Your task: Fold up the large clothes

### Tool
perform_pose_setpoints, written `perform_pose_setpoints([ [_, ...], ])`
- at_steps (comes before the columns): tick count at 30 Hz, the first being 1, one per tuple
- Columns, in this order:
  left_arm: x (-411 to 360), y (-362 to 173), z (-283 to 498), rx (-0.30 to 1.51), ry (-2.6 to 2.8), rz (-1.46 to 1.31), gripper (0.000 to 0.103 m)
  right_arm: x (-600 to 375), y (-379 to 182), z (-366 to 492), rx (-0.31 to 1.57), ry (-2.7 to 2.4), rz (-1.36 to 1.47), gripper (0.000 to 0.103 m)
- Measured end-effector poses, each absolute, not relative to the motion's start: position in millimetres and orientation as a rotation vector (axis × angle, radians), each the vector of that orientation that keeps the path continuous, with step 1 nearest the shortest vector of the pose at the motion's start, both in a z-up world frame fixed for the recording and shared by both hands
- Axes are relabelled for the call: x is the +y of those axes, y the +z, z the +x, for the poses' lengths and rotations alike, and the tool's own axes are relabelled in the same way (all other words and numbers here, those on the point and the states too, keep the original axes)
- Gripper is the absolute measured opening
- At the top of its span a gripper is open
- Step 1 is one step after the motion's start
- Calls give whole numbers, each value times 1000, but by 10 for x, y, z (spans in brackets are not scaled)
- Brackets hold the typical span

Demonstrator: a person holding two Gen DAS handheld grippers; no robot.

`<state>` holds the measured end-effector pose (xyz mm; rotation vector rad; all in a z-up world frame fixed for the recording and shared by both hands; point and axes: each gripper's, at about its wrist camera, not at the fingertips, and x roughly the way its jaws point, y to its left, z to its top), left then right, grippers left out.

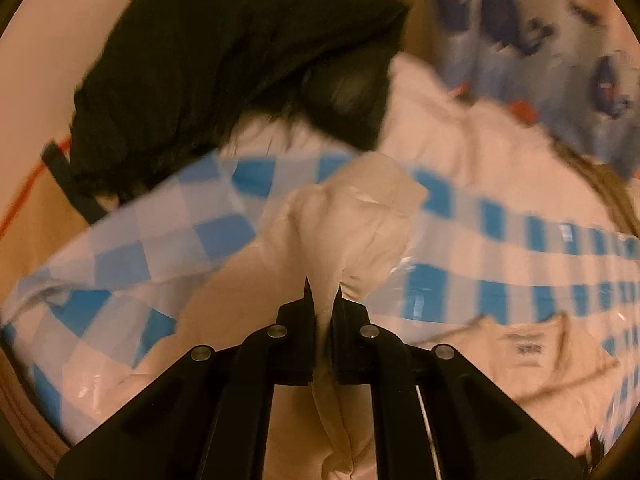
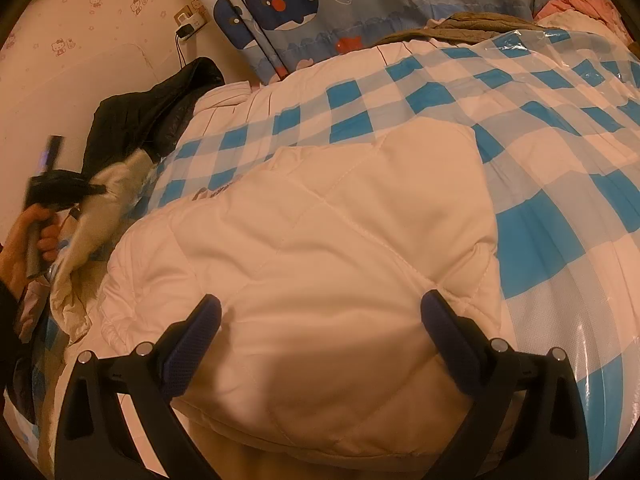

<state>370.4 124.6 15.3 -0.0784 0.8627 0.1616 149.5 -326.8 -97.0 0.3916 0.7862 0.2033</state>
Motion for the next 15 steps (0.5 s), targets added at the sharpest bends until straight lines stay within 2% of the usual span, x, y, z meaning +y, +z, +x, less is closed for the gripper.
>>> perform_pose_setpoints([
  [6,1317,611,3066,725,-25,-164,5,-3268,-971,1495,786,202,390,96],
  [15,1324,836,2545,666,-245,-288,5,-3260,-968,1500,787,193,375,96],
])
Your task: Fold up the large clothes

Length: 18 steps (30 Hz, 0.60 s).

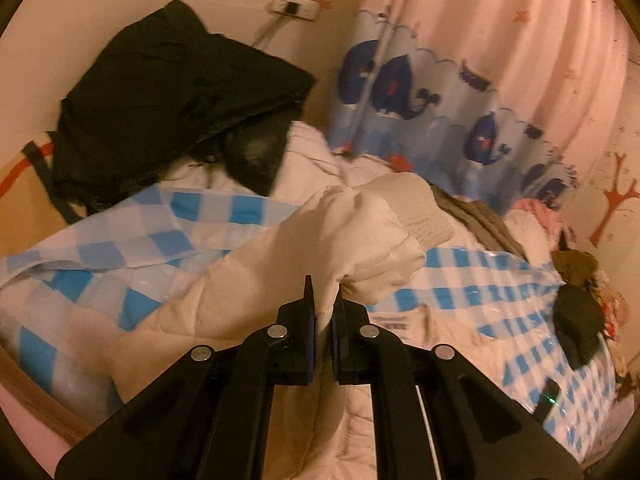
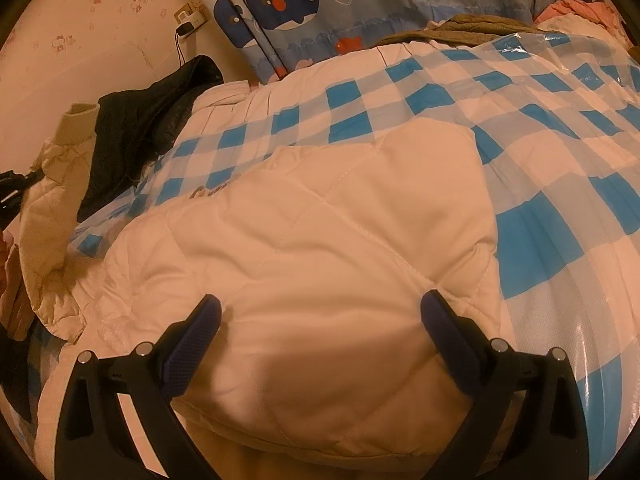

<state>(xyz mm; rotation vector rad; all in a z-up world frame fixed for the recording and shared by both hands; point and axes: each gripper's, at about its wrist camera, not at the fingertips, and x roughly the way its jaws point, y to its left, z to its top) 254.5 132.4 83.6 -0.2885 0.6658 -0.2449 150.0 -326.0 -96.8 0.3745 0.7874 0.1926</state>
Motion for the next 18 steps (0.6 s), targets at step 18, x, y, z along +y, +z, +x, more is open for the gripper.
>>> perform_pose_setpoints([
  [18,-68,722,2198,651,-603,-278,5,-3291,-975,1519,785,205,411,96],
])
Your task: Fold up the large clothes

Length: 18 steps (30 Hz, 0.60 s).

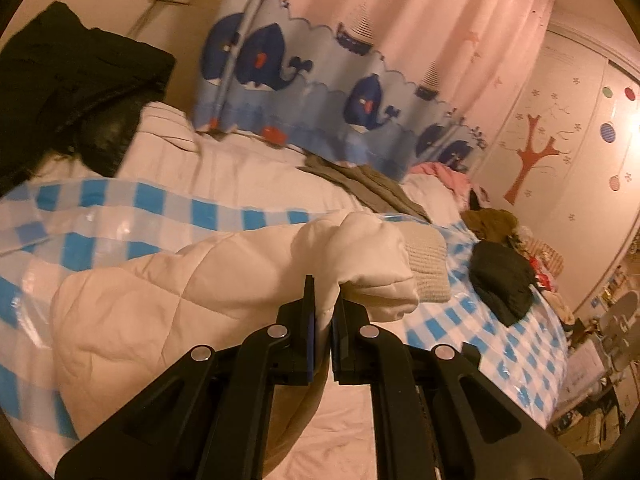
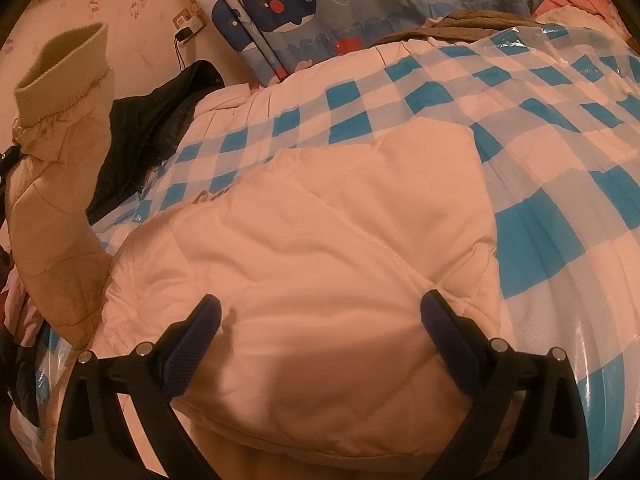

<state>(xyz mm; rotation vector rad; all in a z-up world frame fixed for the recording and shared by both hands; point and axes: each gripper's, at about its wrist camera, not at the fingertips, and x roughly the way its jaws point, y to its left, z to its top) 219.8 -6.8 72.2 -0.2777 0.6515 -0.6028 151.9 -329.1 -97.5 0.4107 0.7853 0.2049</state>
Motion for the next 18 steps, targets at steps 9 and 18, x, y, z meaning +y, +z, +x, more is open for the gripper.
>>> perform_pose_setpoints([
  [9,-429,440,2237,683,-689,-325,5,-3465,-981,1508,763,251,554,96],
  [18,-1019,-26,2247,761,-799,-329,5,-3761,-1003,1501,723,334,832,96],
])
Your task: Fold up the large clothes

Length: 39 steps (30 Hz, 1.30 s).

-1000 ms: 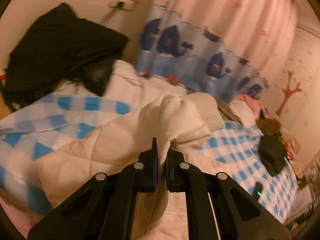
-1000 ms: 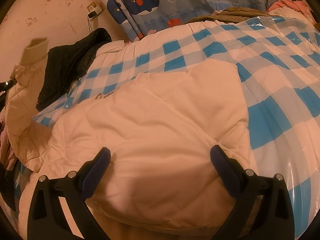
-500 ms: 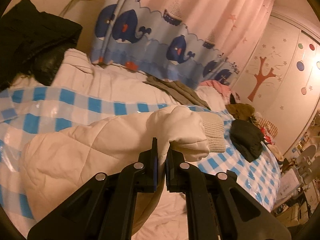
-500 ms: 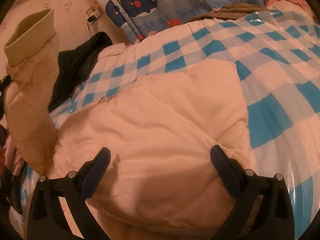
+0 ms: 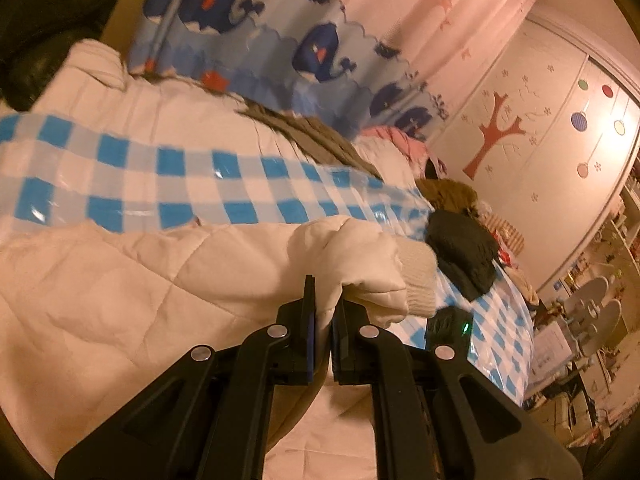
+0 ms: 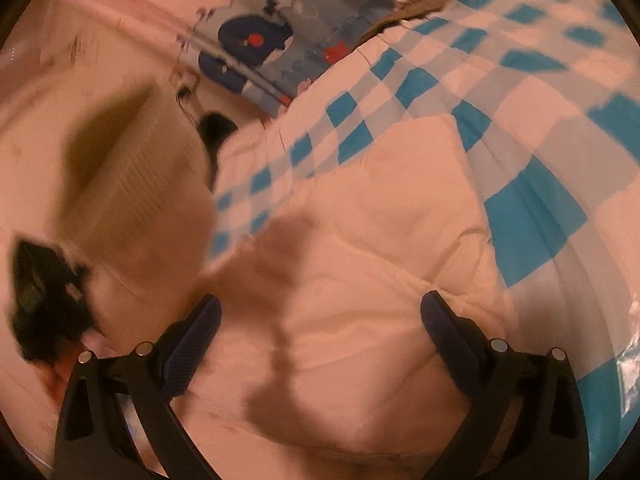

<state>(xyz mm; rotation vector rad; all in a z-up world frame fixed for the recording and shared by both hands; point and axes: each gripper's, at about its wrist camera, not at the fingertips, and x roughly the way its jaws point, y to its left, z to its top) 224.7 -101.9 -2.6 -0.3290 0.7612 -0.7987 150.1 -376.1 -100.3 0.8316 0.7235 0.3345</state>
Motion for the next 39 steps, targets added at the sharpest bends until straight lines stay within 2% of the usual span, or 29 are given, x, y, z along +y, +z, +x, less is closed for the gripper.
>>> perform_pose_setpoints([
  [10,-1223,-367,2245,818,-822,-323,5,-4277,-1207,1601,609,646,1387,96],
  [17,-1469,-580,2113,881,-830,-183,5,-4210,-1057,1712,655,718,1345,97],
  [21,-1555,-674,2021,899,-805,-98,5,-4086,-921,1735,664,711,1202,96],
  [22,-1556,-677,2008,899,-795,-83,8,-4037,-872,1744,685,696,1140,79],
  [23,-1561,-675,1984,904,-784,-65,14,-4009,-845,1740,705,676,1097,59],
  [24,-1568,-674,1966,912,-770,-41,19,-3988,-823,1749,731,648,1057,21],
  [25,-1570,-676,1939,924,-750,-8,34,-3978,-802,1760,739,639,1037,13],
  [26,-1559,-673,1901,930,-743,15,52,-3975,-782,1735,741,623,1011,12],
  [28,-1526,-609,1760,917,-732,79,65,-3940,-703,1717,742,606,944,11],
  [31,-1344,-417,1509,865,-705,146,75,-3961,-531,1667,701,597,904,10],
  [33,-1074,-221,1403,807,-680,111,78,-4026,-370,1613,651,590,883,10],
  [35,-757,-39,1420,757,-618,42,87,-4106,-186,1551,604,589,852,10],
  [39,-155,52,1732,735,-463,-139,88,-4236,-95,1527,606,531,805,10],
])
